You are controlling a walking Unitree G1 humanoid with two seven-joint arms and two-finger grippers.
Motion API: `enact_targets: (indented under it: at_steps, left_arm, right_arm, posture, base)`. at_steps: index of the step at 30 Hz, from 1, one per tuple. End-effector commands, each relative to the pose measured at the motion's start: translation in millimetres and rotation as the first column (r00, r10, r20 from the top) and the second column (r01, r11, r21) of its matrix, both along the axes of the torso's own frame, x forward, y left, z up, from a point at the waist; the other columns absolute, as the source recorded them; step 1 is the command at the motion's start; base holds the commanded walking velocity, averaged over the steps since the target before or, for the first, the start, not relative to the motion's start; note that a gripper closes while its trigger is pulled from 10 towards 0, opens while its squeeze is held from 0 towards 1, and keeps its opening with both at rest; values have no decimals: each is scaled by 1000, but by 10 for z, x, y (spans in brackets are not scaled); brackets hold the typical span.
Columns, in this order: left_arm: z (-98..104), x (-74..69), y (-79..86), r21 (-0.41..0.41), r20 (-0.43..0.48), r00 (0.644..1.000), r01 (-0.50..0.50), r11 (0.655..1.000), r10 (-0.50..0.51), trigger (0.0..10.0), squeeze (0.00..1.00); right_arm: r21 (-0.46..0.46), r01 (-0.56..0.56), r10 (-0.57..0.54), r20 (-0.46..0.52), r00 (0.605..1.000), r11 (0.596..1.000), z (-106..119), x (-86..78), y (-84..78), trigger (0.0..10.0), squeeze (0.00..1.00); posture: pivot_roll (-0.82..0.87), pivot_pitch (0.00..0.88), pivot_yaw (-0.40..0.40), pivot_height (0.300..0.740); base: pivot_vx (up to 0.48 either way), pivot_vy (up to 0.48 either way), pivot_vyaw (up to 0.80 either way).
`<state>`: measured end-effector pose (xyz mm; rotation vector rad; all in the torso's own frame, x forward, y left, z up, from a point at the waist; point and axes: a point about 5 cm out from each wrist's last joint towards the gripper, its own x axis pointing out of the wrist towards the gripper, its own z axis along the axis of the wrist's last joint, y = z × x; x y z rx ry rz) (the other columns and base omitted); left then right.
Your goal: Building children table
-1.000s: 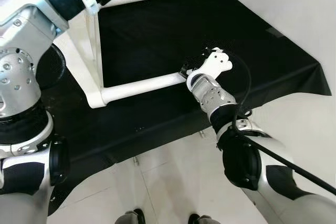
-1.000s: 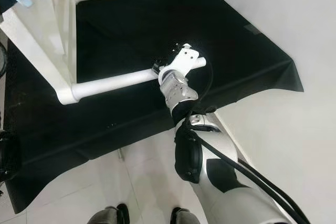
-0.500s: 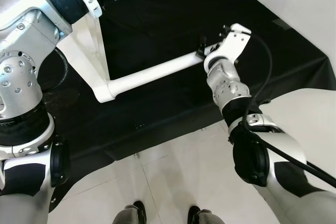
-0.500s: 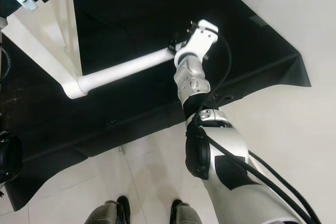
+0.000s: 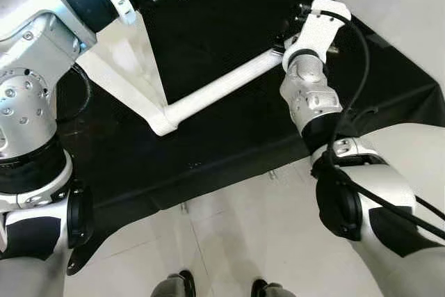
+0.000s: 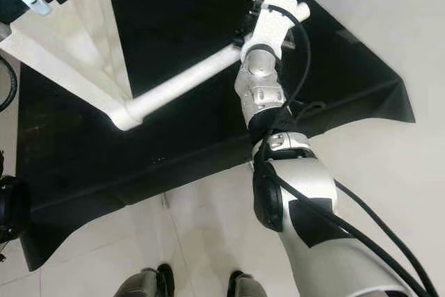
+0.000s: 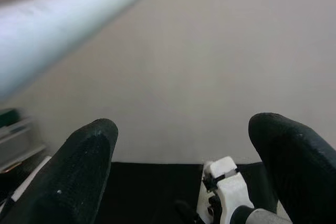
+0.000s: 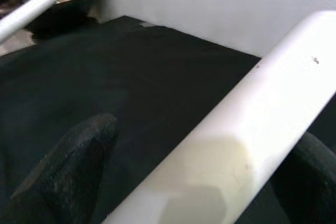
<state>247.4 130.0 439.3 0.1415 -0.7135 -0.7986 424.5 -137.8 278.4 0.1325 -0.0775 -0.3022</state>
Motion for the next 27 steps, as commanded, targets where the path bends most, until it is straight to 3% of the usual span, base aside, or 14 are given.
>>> enact_targets:
  at_steps: [1, 3, 6, 8, 10, 12, 14, 15, 16, 27]
  left_arm:
    - [5, -57, 15, 8, 27, 1000, 0, 1000, 0, 10000, 0]
    - [9, -69, 26, 8, 31, 1000, 0, 1000, 0, 10000, 0]
    - [8, -76, 33, 8, 34, 999, -1, 1000, 1, 10000, 0]
    - [-1, -79, 39, 8, 33, 999, -3, 1000, 2, 10000, 0]
    - [-1, -79, 39, 8, 33, 999, -3, 1000, 2, 10000, 0]
    - [-4, -82, 44, 10, 32, 999, -3, 1000, 3, 10000, 0]
    - [-4, -82, 44, 10, 32, 999, -3, 1000, 3, 10000, 0]
    - [1, -89, 41, 15, 35, 999, 1, 1000, -2, 10000, 0]
    - [4, -95, 33, 21, 38, 999, 6, 1000, -7, 10000, 0]
    - [-36, -183, -24, 76, 54, 997, 48, 996, -52, 10000, 0]
  right_arm:
    - [-148, -39, -18, -367, 930, 988, -845, -94, -59, 10000, 1000]
    - [-90, -36, -8, -448, 894, 995, -1031, -147, -74, 10000, 1000]
    - [-45, -15, -8, -475, 880, 999, -1104, -172, -107, 10000, 1000]
    - [84, 29, 20, -527, 850, 996, -1234, -220, -128, 10000, 1000]
    - [84, 29, 20, -527, 850, 996, -1234, -220, -128, 10000, 1000]
    - [195, 66, 56, -561, 826, 979, -1331, -259, -119, 10000, 1000]
    - [195, 66, 56, -561, 826, 979, -1331, -259, -119, 10000, 1000]
    - [286, 70, 111, -570, 814, 956, -1372, -275, -48, 10000, 1000]
    - [317, 69, 131, -569, 812, 946, -1376, -276, -7, 10000, 1000]
    - [371, 60, 173, -562, 809, 927, -1370, -277, 122, 10000, 1000]
  posture:
    - [122, 246, -36, 740]
    - [122, 247, -41, 740]
    - [122, 247, -41, 740]
    - [119, 247, -45, 740]
    - [119, 247, -45, 740]
    - [122, 248, -44, 740]
    - [122, 248, -44, 740]
    - [124, 250, -41, 740]
    - [124, 250, -40, 740]
    - [129, 247, -41, 740]
  base:
    - [0, 0, 0]
    - [0, 0, 0]
    - [0, 0, 0]
    - [0, 0, 0]
    - [0, 0, 0]
    - [0, 0, 0]
    - [0, 0, 0]
    - [0, 0, 0]
    - [0, 0, 0]
    - [0, 0, 0]
